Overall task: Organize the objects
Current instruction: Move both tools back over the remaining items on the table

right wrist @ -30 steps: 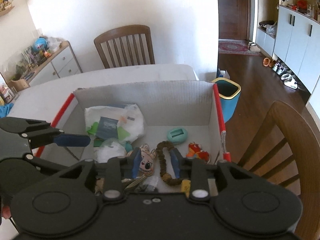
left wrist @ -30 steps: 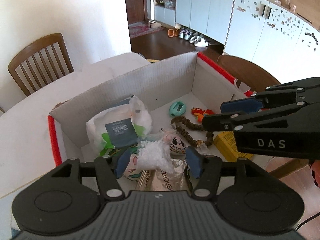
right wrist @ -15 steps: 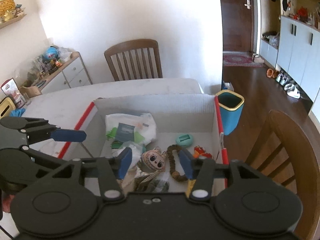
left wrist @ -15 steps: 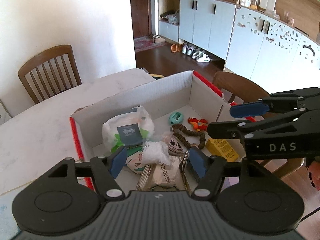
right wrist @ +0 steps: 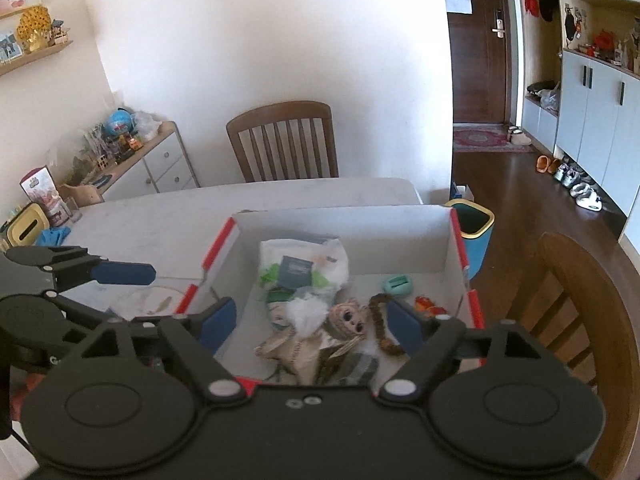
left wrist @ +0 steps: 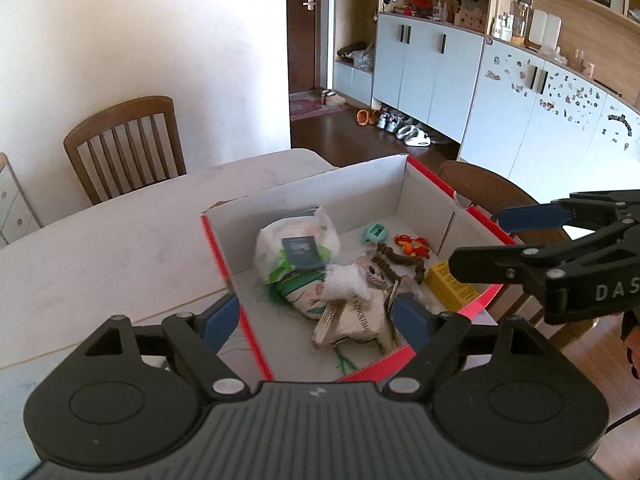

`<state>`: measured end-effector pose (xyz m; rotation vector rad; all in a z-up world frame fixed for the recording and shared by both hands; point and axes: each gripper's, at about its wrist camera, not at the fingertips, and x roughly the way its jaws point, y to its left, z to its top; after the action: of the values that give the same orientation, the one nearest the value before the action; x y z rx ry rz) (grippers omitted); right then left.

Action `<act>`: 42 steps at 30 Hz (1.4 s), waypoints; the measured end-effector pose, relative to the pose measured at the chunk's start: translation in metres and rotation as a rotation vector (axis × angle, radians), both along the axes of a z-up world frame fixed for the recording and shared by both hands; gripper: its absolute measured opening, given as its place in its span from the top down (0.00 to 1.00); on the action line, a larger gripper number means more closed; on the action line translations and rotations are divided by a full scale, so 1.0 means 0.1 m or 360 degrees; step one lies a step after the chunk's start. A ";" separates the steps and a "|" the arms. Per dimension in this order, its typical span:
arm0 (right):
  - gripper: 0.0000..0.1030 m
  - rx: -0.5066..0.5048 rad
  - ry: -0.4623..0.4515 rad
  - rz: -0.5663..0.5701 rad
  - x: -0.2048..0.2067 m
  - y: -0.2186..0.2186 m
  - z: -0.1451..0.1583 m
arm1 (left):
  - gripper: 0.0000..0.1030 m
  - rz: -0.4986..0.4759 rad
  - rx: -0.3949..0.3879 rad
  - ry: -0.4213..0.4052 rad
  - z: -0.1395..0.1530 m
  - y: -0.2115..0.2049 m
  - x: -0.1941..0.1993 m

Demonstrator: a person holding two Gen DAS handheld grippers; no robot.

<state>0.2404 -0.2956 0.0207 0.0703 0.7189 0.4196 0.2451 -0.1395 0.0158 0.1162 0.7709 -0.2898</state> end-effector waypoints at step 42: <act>0.04 -0.0078 0.0149 0.0046 -0.34 1.98 -0.37 | 0.01 0.0203 -0.0111 0.0207 -0.72 2.18 -0.43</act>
<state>0.2065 -0.0979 -0.0166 0.0338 0.8229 0.4281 0.2016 0.0787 -0.0565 -0.0178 0.8923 -0.2039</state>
